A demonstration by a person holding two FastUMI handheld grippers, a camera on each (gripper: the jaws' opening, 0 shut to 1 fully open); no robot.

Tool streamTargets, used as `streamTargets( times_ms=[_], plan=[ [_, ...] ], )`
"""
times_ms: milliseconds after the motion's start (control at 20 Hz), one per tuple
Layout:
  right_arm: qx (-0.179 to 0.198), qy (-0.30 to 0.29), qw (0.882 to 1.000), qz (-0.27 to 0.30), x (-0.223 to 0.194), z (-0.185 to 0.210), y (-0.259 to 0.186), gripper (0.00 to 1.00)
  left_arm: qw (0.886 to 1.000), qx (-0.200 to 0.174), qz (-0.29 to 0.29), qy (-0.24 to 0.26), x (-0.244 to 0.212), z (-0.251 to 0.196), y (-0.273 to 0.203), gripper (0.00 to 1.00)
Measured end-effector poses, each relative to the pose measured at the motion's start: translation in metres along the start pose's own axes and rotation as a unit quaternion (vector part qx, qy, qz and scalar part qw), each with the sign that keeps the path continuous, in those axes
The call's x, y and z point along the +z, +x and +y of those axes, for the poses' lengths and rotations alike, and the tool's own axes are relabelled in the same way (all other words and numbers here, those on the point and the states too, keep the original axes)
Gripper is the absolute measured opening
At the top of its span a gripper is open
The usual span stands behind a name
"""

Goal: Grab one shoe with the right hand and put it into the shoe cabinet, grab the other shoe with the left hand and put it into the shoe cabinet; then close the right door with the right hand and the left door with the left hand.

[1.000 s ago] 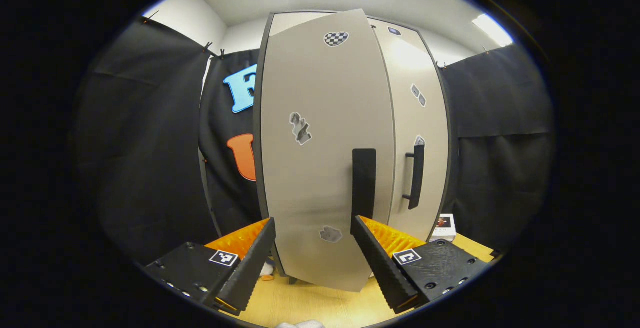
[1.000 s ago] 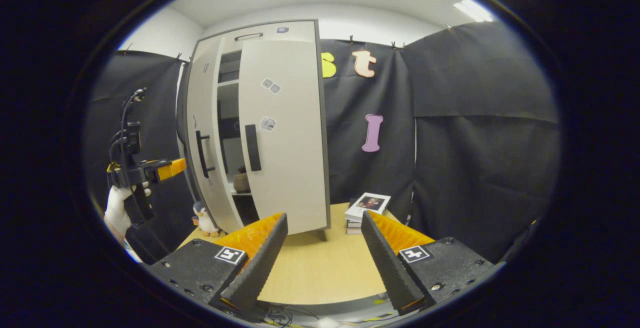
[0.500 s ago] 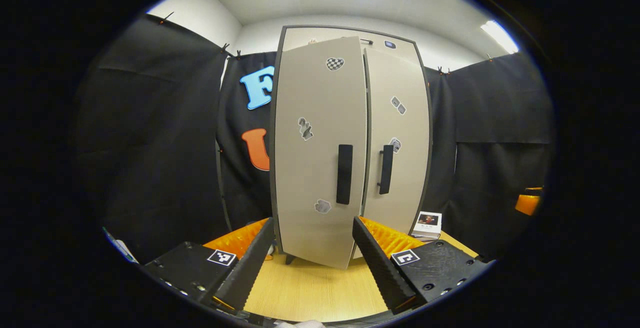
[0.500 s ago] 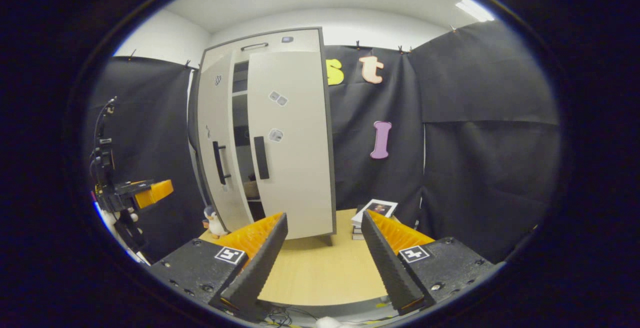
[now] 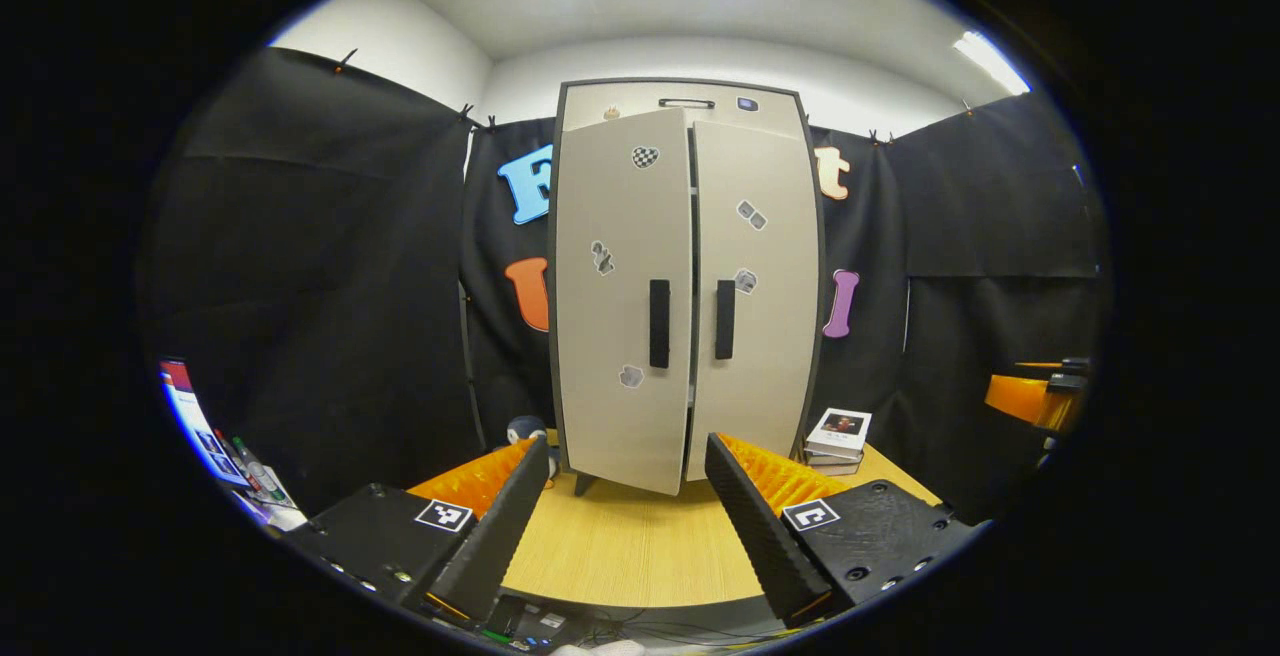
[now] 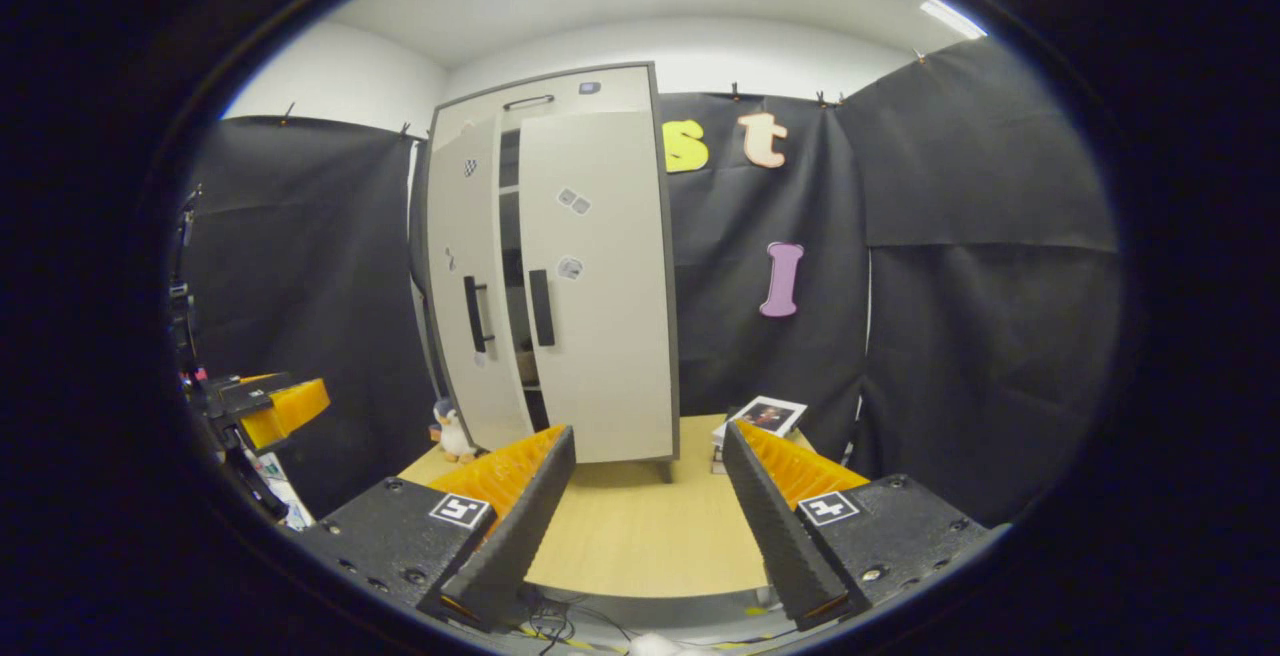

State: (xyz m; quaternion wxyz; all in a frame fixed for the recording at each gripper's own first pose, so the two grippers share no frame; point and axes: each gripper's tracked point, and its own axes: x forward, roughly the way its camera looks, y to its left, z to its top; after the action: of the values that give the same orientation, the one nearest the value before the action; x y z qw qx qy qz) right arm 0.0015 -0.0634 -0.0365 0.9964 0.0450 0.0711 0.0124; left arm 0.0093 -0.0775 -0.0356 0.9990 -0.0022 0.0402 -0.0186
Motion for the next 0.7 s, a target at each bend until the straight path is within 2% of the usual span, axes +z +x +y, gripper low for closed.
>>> streamTargets(
  times_ms=[250,700],
  plan=[
    [0.012,-0.003,1.000,-0.003,-0.006,-0.012,-0.024,0.97,1.000,0.007,0.005,-0.005,-0.007,-0.017,-0.035,0.96],
    [0.022,-0.008,1.000,-0.008,-0.010,-0.026,-0.041,0.97,1.000,0.010,0.007,0.000,-0.013,-0.038,-0.064,0.96]
  ],
)
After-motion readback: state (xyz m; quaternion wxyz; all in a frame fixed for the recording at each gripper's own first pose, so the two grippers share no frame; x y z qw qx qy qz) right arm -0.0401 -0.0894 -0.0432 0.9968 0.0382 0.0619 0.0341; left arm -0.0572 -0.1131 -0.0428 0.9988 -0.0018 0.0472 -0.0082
